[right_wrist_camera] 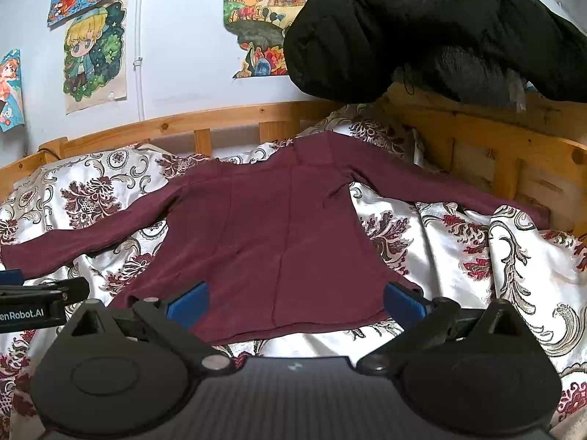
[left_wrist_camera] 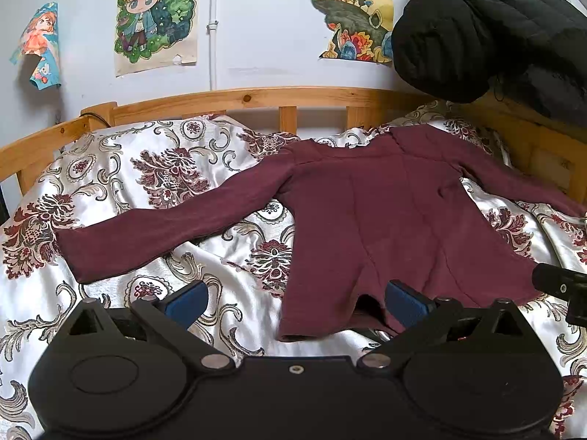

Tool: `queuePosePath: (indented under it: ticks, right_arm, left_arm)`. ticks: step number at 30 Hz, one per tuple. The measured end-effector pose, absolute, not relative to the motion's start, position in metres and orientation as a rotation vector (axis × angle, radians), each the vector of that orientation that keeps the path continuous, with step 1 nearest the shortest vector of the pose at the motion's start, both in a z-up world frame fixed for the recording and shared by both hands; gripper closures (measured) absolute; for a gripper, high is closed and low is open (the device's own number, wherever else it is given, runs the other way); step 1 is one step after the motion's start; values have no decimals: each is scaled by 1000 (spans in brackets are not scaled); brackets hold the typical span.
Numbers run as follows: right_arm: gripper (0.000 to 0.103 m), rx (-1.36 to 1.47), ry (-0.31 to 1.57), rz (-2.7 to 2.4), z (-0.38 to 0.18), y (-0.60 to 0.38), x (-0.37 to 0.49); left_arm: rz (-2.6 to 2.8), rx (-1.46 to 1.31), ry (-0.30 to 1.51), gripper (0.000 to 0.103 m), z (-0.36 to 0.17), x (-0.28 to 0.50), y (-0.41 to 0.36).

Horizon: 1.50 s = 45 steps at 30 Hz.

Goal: Fold small clothes

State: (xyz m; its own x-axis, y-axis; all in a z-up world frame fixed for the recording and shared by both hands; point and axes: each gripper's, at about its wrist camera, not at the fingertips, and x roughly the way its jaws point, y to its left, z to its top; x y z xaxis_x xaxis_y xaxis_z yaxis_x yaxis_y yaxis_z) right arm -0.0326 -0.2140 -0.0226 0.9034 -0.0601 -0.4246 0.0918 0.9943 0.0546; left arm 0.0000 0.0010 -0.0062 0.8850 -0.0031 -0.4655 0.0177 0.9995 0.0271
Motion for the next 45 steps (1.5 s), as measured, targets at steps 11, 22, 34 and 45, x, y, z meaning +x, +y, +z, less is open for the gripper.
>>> queuePosePath:
  ticks: [11,22,34,45]
  right_arm:
    - [0,78,438,-79,-22,-214,-32]
    - [0,80,439,-78,-23,-214,-32]
    - [0,80,441,-79,-23,-214,-32]
    - [0,173,530,-74,-28,-222,-22]
  left_arm:
    - [-13,36,482,1,-8,-1,-2]
    - [-13,36,482,1,-7,-1,-2]
    - [-15,38,484,1,-6,0,-6]
    - [-41,22,531,1,-7,3,-5]
